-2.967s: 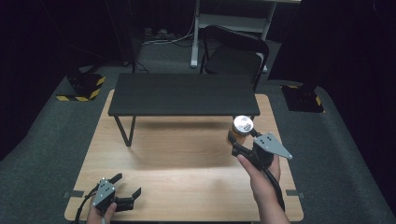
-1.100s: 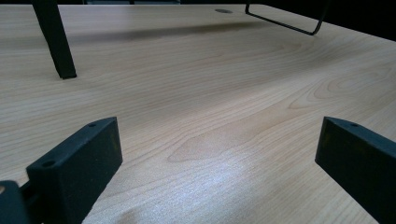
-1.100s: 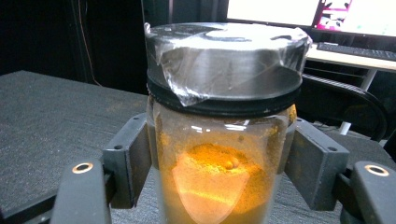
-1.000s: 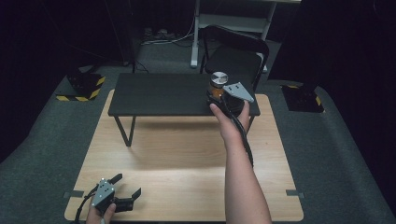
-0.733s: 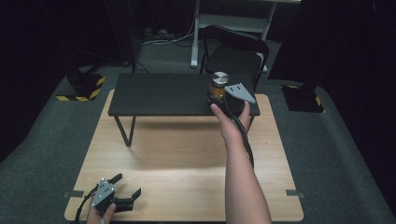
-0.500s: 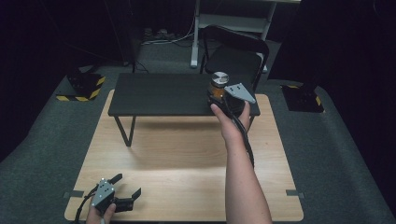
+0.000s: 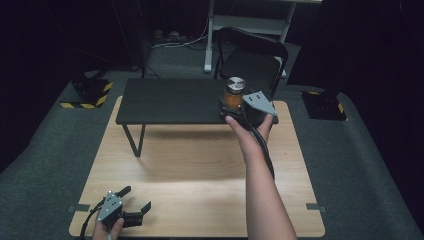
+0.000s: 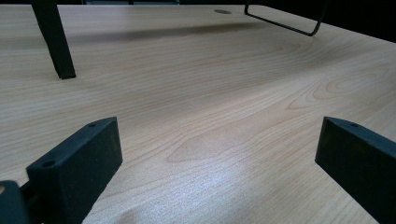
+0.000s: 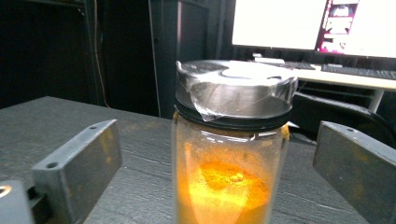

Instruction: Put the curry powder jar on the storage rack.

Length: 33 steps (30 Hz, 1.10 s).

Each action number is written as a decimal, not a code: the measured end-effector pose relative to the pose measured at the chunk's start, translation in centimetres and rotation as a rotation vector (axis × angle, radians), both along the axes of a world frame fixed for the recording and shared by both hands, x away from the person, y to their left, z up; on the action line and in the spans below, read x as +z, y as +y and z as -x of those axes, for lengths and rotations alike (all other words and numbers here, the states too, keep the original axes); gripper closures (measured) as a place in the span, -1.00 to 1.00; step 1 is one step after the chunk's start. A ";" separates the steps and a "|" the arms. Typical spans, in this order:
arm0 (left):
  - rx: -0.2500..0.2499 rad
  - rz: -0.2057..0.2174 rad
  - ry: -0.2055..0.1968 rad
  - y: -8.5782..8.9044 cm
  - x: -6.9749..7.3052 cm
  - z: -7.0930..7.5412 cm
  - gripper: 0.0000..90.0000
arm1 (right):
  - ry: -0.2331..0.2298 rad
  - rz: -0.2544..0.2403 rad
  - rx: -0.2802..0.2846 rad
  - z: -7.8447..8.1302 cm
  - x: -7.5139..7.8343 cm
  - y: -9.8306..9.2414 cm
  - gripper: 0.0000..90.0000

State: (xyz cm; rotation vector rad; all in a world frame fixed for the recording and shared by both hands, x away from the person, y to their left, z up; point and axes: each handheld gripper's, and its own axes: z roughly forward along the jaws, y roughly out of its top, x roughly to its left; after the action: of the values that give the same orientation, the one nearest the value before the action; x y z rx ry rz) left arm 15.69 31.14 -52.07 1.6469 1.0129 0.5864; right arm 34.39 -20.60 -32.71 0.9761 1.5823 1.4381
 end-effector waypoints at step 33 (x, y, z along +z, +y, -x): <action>-0.003 -0.009 -0.004 -0.1 0.0 0.0 -0.98 | -0.105 -0.072 0.135 11.3 -7.9 -8.7 -1.00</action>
State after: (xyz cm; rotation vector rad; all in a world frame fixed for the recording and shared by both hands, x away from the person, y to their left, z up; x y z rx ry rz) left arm 15.71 31.08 -52.08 1.6542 1.0060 0.5926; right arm 23.14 -29.26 -40.61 0.8339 1.5536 1.6215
